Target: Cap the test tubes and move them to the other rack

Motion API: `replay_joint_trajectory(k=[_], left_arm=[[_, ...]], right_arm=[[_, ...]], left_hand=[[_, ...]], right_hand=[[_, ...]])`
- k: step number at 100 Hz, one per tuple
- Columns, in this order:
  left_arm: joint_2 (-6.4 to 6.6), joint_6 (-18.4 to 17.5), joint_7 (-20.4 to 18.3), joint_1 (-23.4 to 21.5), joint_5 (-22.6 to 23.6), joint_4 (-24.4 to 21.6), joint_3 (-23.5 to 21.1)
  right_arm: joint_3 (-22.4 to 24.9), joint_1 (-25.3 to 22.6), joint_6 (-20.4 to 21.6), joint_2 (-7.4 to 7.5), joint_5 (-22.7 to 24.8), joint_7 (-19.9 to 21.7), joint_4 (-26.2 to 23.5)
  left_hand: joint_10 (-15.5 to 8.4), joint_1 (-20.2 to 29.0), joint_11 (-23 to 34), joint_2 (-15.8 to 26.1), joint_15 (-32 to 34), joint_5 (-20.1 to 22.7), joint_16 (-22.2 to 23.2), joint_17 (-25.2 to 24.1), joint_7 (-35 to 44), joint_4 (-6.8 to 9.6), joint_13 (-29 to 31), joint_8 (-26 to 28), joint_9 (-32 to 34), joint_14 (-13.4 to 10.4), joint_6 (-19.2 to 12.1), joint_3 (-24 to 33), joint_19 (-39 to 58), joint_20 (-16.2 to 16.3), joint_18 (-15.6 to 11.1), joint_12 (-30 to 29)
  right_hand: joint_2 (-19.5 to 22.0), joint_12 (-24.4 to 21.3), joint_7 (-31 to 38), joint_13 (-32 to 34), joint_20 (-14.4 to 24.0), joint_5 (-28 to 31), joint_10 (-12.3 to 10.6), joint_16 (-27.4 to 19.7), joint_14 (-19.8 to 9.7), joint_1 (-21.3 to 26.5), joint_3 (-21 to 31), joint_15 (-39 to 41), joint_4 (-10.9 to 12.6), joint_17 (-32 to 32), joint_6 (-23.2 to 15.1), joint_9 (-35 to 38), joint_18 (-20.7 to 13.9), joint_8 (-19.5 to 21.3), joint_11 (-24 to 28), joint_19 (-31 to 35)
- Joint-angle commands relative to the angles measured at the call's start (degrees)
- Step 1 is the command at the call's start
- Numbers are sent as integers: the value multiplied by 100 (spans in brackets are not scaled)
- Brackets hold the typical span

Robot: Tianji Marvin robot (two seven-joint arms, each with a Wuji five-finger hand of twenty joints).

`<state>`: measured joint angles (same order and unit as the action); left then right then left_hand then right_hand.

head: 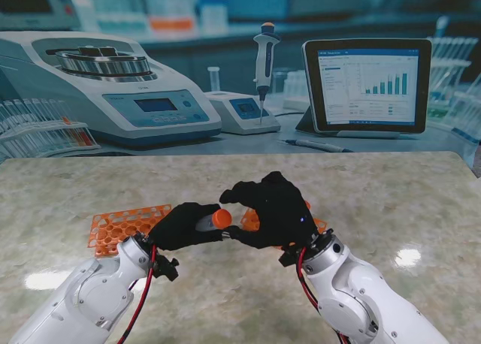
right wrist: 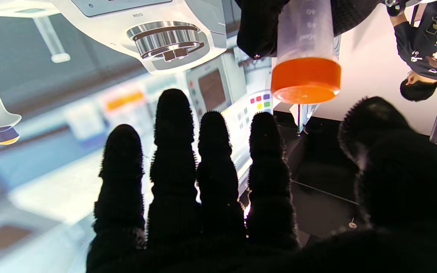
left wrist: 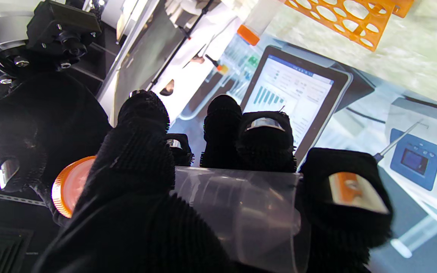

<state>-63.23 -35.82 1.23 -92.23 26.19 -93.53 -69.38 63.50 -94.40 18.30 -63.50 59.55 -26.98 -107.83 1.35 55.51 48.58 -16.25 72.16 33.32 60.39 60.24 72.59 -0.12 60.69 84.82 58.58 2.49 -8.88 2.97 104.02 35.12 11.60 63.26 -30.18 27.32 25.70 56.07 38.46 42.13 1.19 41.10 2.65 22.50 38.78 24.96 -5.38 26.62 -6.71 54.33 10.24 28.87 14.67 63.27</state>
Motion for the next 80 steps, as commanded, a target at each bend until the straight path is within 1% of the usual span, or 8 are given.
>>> replay_joint_trajectory(k=[1,22,41,50,80], left_arm=[[6,-10,-24,-23,0,-48,4],[7,-12,-27,-29,0,-55,0],[7,-7,-28,-30,-1,-58,0],[7,-5,-31,-27,-4,-58,3],[7,-1,-31,-28,-7,-60,5]], right_arm=[[-15,29,-17,-22,-43,68,30],[-58,152,-28,-23,-155,248,131],[-91,221,-62,-22,-199,329,196],[-100,234,-73,-22,-216,356,204],[-163,305,-73,-33,-221,295,271]], left_hand=[[-221,235,18,366,75,-9,28,196,349,-51,143,387,-43,-236,-209,-13,955,117,-805,-36],[-218,237,19,373,73,-8,27,195,349,-50,142,387,-38,-236,-210,-13,947,115,-799,-36],[-222,234,17,372,71,-11,27,195,347,-51,141,387,-43,-235,-208,-16,946,116,-797,-36],[-217,238,17,364,70,-9,27,195,348,-50,142,387,-40,-235,-207,-16,946,116,-797,-37],[-220,235,14,371,65,-7,26,193,348,-50,141,385,-40,-235,-209,-17,936,114,-792,-38]], right_hand=[[-137,-31,-127,-83,123,-153,-70,-72,-57,-281,-61,-191,-22,-100,113,-140,113,78,-82,-71],[-181,22,-119,-46,105,-55,-24,-62,-90,-653,23,-168,-88,-48,158,-45,108,166,-4,-96],[-200,83,-66,18,90,67,-12,-46,-103,-694,57,-135,-131,-2,160,64,113,252,72,-105],[-242,124,-28,62,85,122,11,-29,-117,-636,75,-103,-132,34,154,136,115,306,122,-100],[-337,290,161,264,67,337,-30,11,-186,-394,194,-6,-128,179,56,413,118,529,309,-51]])
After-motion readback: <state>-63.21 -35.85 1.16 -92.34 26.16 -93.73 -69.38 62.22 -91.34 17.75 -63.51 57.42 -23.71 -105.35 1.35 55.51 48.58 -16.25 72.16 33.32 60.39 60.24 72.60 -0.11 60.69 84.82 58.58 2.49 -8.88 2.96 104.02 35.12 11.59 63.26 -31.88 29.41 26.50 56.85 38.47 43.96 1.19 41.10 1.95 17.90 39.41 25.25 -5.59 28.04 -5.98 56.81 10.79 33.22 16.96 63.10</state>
